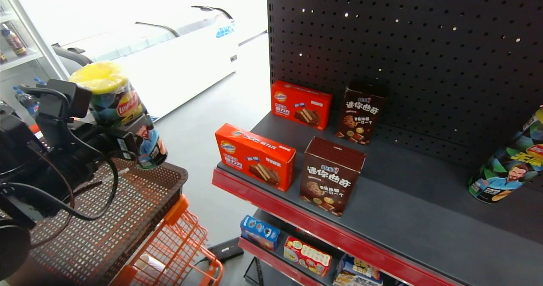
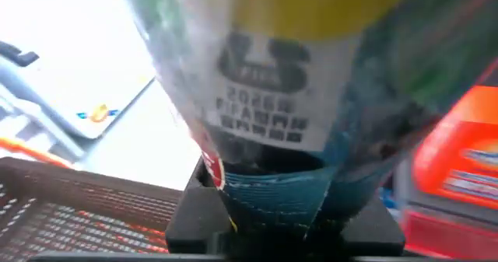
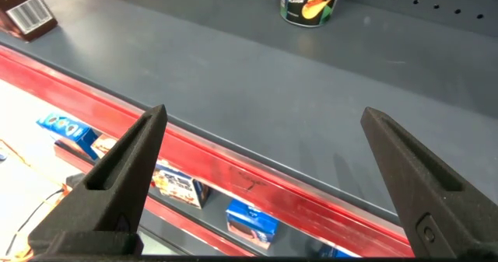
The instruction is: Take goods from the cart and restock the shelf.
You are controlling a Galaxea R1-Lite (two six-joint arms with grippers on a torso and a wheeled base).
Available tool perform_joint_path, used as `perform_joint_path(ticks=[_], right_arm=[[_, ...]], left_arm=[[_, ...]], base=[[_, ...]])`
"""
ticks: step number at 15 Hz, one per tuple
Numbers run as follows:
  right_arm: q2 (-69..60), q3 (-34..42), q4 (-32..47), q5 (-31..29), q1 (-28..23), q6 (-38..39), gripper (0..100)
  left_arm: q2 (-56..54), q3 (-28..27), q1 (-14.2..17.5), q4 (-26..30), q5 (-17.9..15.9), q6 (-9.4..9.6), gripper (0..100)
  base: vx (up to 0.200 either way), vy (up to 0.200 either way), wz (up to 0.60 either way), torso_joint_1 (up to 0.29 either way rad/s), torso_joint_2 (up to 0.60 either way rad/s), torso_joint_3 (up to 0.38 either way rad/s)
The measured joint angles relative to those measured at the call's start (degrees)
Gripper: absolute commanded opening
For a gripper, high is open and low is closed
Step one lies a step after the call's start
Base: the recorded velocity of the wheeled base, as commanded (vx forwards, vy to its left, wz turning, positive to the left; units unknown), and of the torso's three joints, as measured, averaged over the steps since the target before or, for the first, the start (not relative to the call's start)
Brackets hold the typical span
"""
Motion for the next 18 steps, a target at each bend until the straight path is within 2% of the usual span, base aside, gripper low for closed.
perform_joint_path(ticks=[2, 6, 7, 10, 12, 14, 15, 17, 18], right_arm=[[0.00, 0.00, 0.00, 0.00, 0.00, 0.00, 100], [0.00, 0.00, -0.02, 0.00, 0.00, 0.00, 100], [0.00, 0.00, -0.02, 0.00, 0.00, 0.00, 100], [0.00, 0.00, 0.00, 0.00, 0.00, 0.00, 100], [0.00, 0.00, 0.00, 0.00, 0.00, 0.00, 100], [0.00, 0.00, 0.00, 0.00, 0.00, 0.00, 100], [0.00, 0.00, 0.00, 0.00, 0.00, 0.00, 100], [0.00, 0.00, 0.00, 0.00, 0.00, 0.00, 100], [0.00, 0.00, -0.02, 0.00, 0.00, 0.00, 100]], left_arm=[[-4.80, 2.26, -3.23, 3.67, -0.93, -0.55, 0], [-15.75, 10.44, -16.79, 10.26, -3.23, -4.13, 0], [-17.51, 11.63, -18.88, 11.18, -3.96, -4.55, 0], [-20.18, 12.84, -25.70, 11.47, -5.36, -5.06, 0], [-20.78, 13.12, -30.21, 12.98, -5.56, -7.01, 0], [-21.13, 14.06, -33.55, 15.51, -7.44, -8.00, 0], [-21.24, 14.30, -34.38, 15.07, -10.37, -8.02, 0], [-21.33, 13.86, -34.96, 15.62, -15.65, -7.94, 0], [-21.33, 13.42, -35.07, 15.77, -16.64, -7.91, 0]], base=[[0.000, 0.000, 0.00, 0.000, 0.00, 0.000], [0.000, 0.000, 0.00, 0.000, 0.00, 0.000], [0.000, 0.000, 0.00, 0.000, 0.00, 0.000], [0.000, 0.000, 0.00, 0.000, 0.00, 0.000], [0.000, 0.000, 0.00, 0.000, 0.00, 0.000], [0.000, 0.000, 0.00, 0.000, 0.00, 0.000], [0.000, 0.000, 0.00, 0.000, 0.00, 0.000], [0.000, 0.000, 0.00, 0.000, 0.00, 0.000], [0.000, 0.000, 0.00, 0.000, 0.00, 0.000]])
